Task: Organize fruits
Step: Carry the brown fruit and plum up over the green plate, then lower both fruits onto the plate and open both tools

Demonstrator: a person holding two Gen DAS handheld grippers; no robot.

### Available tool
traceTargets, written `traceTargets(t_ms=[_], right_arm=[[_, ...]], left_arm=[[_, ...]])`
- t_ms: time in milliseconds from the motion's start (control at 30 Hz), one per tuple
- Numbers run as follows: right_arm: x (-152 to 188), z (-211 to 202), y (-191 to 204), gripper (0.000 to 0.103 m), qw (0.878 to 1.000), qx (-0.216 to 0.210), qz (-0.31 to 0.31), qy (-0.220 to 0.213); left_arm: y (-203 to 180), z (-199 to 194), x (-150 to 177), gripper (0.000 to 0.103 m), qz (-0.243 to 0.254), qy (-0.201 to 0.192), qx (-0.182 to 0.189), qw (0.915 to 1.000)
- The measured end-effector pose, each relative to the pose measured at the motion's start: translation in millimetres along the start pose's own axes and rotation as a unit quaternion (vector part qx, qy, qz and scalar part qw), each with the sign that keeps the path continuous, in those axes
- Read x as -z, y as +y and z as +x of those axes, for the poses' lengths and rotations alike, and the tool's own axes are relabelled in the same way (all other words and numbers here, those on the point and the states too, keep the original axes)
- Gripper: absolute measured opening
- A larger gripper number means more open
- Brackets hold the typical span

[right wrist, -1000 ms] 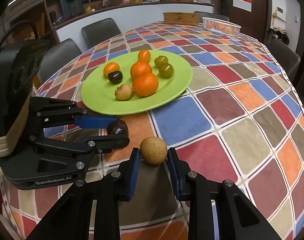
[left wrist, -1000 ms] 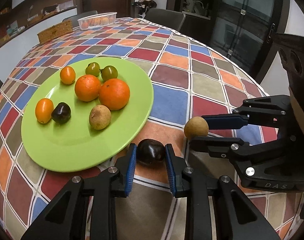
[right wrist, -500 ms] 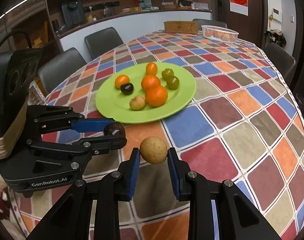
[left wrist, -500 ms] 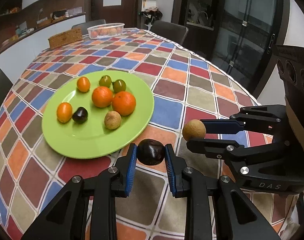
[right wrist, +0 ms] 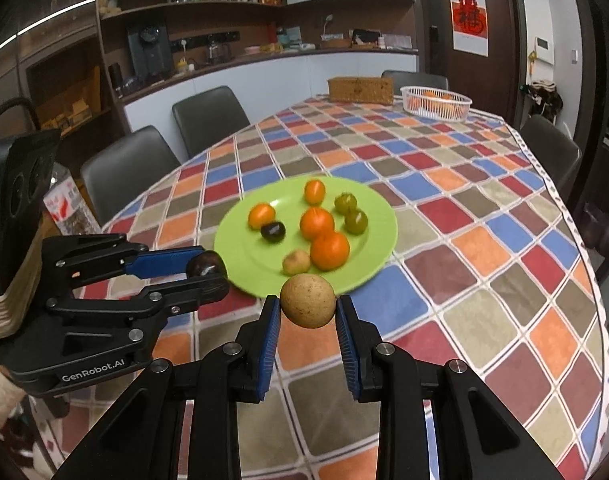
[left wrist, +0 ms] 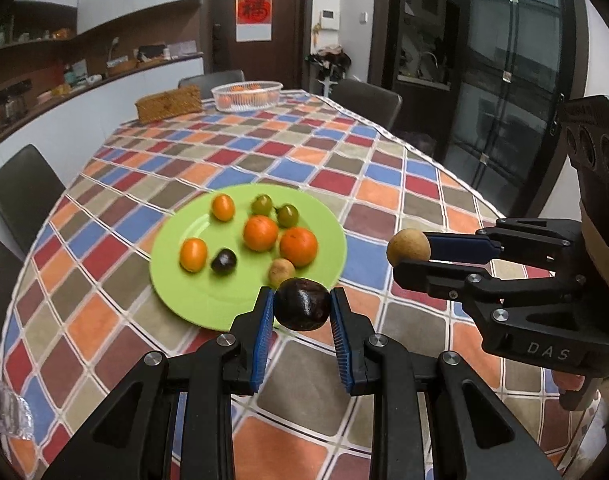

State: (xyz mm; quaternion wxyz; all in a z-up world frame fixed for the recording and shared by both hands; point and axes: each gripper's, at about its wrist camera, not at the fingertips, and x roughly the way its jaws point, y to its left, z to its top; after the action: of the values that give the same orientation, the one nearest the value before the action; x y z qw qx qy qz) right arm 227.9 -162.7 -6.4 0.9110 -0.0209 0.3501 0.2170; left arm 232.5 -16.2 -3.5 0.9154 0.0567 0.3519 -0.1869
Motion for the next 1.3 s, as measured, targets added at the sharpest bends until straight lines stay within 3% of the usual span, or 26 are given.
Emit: traceTargets(t_ms=[533,933,1300], right_arm=[[-44,20,20,0.03,1.0,0.001,-0.001,-0.023],[-58,71,24,0.03,1.0,-0.009,0.009,0.015],[-54,110,17,0.03,0.998,-0.005,0.023,0.054]], left_arm=[[43,-5,-26,0.028,-0.012,-0.033,-0.029,0.999],[84,35,-23,0.028,-0.039,0.001,-0.016,0.9991],[97,69,-16,0.028,-0.042,0.03,-0.008,0.9987]])
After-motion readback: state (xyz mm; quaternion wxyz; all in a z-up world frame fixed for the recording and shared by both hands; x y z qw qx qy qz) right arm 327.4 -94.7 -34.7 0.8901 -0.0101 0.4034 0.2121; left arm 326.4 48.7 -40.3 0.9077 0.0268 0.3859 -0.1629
